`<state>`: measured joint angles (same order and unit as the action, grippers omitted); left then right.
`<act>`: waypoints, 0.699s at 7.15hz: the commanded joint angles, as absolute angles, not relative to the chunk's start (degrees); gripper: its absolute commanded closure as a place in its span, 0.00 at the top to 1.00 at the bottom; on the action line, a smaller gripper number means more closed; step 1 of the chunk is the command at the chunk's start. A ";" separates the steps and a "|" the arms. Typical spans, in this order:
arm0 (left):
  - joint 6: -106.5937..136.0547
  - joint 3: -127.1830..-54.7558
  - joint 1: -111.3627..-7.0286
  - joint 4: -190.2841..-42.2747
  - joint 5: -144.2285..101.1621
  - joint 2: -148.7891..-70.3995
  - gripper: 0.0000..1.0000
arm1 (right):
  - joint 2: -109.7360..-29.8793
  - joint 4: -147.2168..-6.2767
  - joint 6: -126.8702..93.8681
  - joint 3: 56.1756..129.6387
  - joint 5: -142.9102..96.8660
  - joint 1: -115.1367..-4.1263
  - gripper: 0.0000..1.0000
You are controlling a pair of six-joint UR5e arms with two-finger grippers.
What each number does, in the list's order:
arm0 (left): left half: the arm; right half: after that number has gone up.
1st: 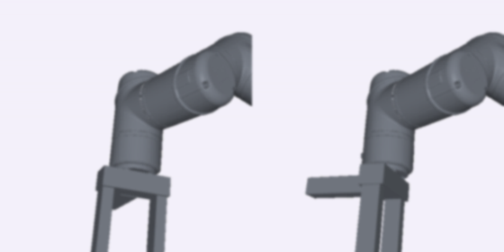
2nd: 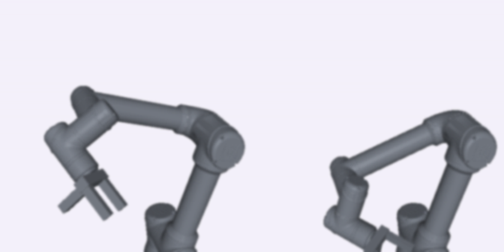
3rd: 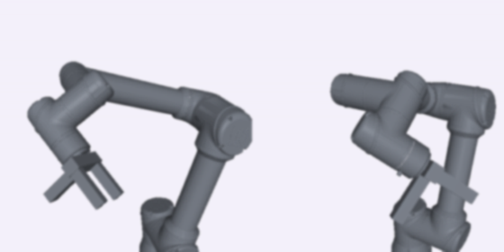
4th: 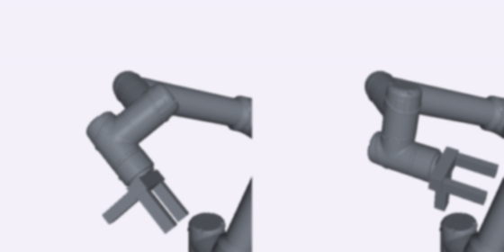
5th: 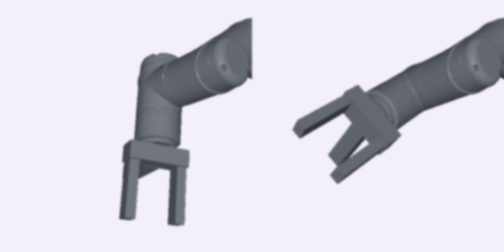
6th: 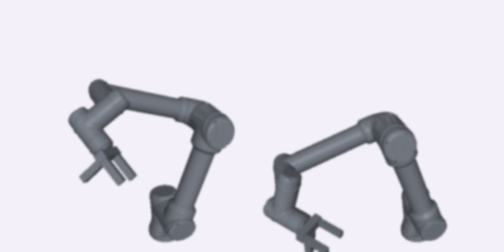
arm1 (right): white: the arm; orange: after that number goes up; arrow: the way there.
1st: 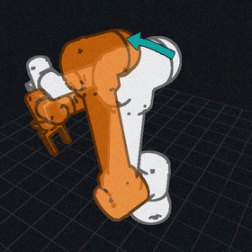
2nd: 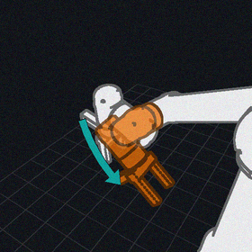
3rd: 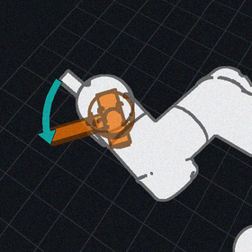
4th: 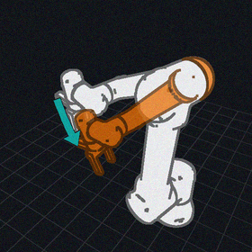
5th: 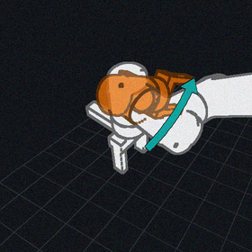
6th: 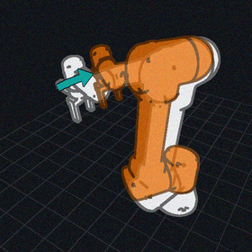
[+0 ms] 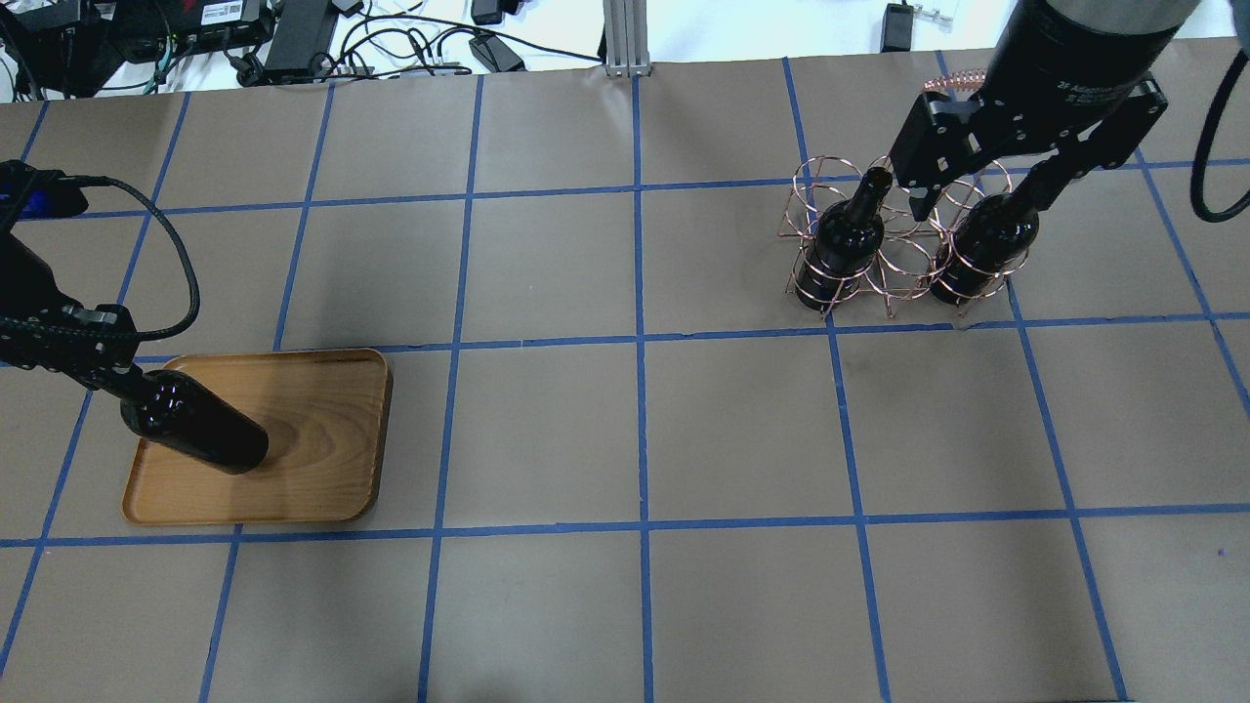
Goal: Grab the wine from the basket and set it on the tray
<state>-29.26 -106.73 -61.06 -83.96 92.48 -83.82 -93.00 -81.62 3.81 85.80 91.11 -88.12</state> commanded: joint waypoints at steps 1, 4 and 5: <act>-29.36 -107.05 -60.91 -83.06 91.41 -84.37 0.00 | -93.86 -81.74 3.95 87.44 91.05 -88.15 0.93; -30.06 -106.88 -61.00 -82.18 91.58 -85.43 0.63 | -94.22 -82.26 3.52 87.63 91.14 -88.68 0.99; -30.06 -106.88 -61.00 -82.18 91.76 -85.52 0.90 | -94.04 -82.53 3.17 87.63 91.06 -90.07 0.99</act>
